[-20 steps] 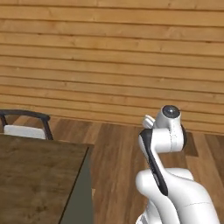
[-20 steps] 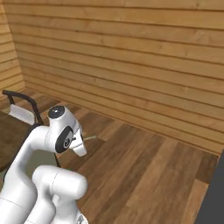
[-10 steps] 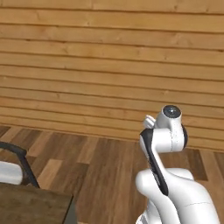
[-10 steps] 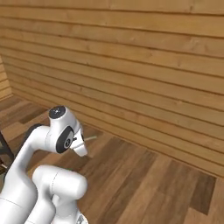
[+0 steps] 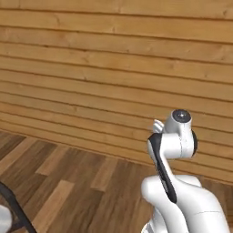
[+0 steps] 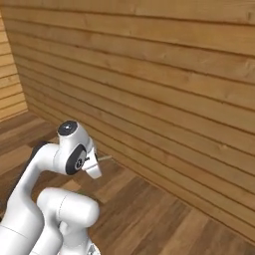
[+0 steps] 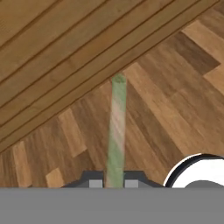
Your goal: Take a straw from the drawer in front and place it inside the glass cup on the dining counter.
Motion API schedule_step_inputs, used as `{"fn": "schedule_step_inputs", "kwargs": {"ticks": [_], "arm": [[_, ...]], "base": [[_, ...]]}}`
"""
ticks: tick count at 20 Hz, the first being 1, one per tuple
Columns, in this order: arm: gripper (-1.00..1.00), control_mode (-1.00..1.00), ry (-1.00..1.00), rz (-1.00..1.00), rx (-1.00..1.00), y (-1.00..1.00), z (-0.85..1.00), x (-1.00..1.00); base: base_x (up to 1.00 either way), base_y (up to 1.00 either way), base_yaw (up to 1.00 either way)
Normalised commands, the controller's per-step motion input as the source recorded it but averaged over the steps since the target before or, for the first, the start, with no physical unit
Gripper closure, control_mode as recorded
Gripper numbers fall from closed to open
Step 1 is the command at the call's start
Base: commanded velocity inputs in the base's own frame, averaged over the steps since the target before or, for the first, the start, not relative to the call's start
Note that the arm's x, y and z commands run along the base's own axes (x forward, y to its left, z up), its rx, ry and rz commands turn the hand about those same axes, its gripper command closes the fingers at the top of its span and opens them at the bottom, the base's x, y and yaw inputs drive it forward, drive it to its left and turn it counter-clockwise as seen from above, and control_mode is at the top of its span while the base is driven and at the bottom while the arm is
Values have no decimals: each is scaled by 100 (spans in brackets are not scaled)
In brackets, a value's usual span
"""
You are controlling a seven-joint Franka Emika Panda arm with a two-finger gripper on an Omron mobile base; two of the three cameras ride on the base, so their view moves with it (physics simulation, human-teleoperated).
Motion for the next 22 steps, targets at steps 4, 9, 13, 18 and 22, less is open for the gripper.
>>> {"fn": "schedule_step_inputs", "kwargs": {"ticks": [4, 9, 13, 18, 22], "arm": [[100, 100, 0, 0, 0, 0, 0, 0], [100, 100, 0, 0, 0, 0, 0, 0], [100, 100, 0, 0, 0, 0, 0, 0], [100, 100, 0, 0, 0, 0, 0, 0], [100, 100, 0, 0, 0, 0, 0, 0]], "base": [[100, 14, 43], [100, 17, 48], [100, 9, 55], [100, 0, 59], [100, 0, 61]]}}
